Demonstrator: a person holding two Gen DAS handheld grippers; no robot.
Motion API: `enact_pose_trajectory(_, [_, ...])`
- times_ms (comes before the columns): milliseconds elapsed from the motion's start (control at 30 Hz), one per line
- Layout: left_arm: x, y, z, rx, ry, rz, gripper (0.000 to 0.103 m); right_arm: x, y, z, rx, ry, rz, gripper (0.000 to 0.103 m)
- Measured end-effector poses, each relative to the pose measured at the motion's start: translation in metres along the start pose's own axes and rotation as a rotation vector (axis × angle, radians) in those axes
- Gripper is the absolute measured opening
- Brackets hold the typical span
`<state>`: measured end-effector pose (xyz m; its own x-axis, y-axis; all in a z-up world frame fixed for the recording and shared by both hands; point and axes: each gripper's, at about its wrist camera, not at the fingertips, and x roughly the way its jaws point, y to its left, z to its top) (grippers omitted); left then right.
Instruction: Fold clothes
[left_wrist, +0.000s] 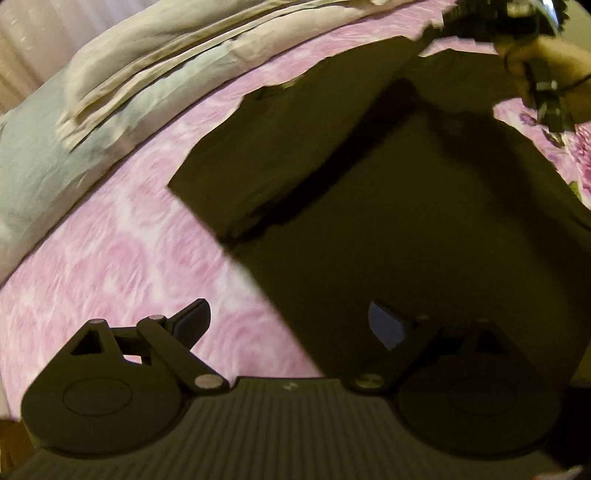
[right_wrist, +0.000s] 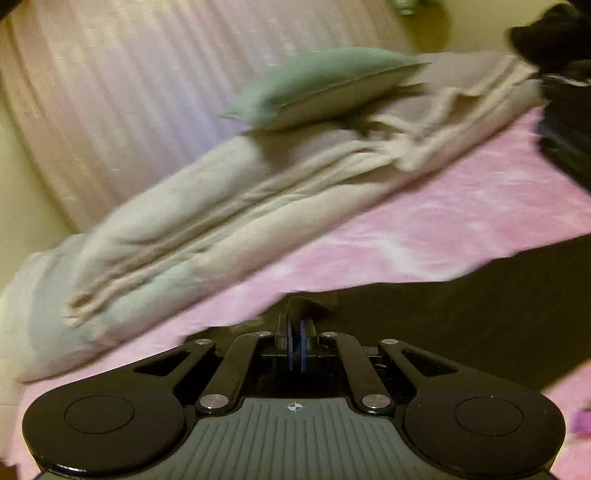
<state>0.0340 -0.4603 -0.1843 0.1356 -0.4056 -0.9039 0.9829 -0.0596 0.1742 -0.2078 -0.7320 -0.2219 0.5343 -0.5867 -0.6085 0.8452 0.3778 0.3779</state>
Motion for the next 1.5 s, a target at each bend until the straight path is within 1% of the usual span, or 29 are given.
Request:
enact_pose_trajectory(100, [0.01,0.0,0.01,0.028,0.009,-0.001,0.091,0.022,-0.031,-0.014,0.021,0.079,-0.05,0.003])
enact_pose_trajectory(167, [0.016,0.0,0.017,0.047,0.015,-0.001,0.091,0.034,-0.042,-0.02,0.033,0.116,-0.049,0.003])
enact_pose_trajectory(267, [0.024,-0.001,0.022,0.067,0.026,-0.006,0.091,0.043,-0.051,-0.028,0.051,0.162,-0.077,0.004])
enact_pose_trajectory(300, [0.026,-0.001,0.023,0.073,0.03,-0.008,0.091,0.041,-0.054,-0.03,0.057,0.171,-0.094,0.013])
enact_pose_trajectory(367, [0.03,-0.003,0.028,0.08,0.031,-0.017,0.091,0.034,-0.061,-0.034,0.074,0.178,-0.133,0.084])
enact_pose_trajectory(433, [0.033,-0.005,0.036,0.095,0.025,-0.027,0.091,0.017,-0.076,-0.038,0.104,0.161,-0.164,0.085])
enact_pose_trajectory(533, [0.041,-0.014,0.053,0.125,0.011,-0.042,0.091,-0.011,-0.112,-0.043,0.172,0.159,-0.216,0.085])
enact_pose_trajectory(667, [0.051,-0.037,0.078,0.177,-0.011,-0.065,0.091,-0.048,-0.189,-0.04,0.34,0.108,-0.311,0.085])
enact_pose_trajectory(733, [0.057,-0.052,0.091,0.204,-0.016,-0.078,0.091,-0.065,-0.231,-0.034,0.422,0.043,-0.34,0.085])
enact_pose_trajectory(900, [0.082,-0.098,0.12,0.277,-0.01,-0.111,0.091,-0.091,-0.323,-0.009,0.577,-0.11,-0.412,0.085])
enact_pose_trajectory(1033, [0.103,-0.134,0.141,0.339,-0.007,-0.142,0.091,-0.104,-0.393,0.008,0.688,-0.23,-0.398,0.085])
enact_pose_trajectory(1133, [0.119,-0.154,0.155,0.374,-0.014,-0.158,0.091,-0.104,-0.43,0.02,0.729,-0.285,-0.356,0.084])
enact_pose_trajectory(1300, [0.14,-0.177,0.177,0.409,-0.012,-0.17,0.091,-0.099,-0.463,0.035,0.771,-0.332,-0.314,0.084])
enact_pose_trajectory(1467, [0.144,-0.181,0.189,0.432,-0.019,-0.172,0.091,-0.099,-0.48,0.037,0.844,-0.369,-0.278,0.084])
enact_pose_trajectory(1500, [0.145,-0.182,0.19,0.434,-0.02,-0.173,0.091,-0.1,-0.481,0.037,0.846,-0.364,-0.275,0.077])
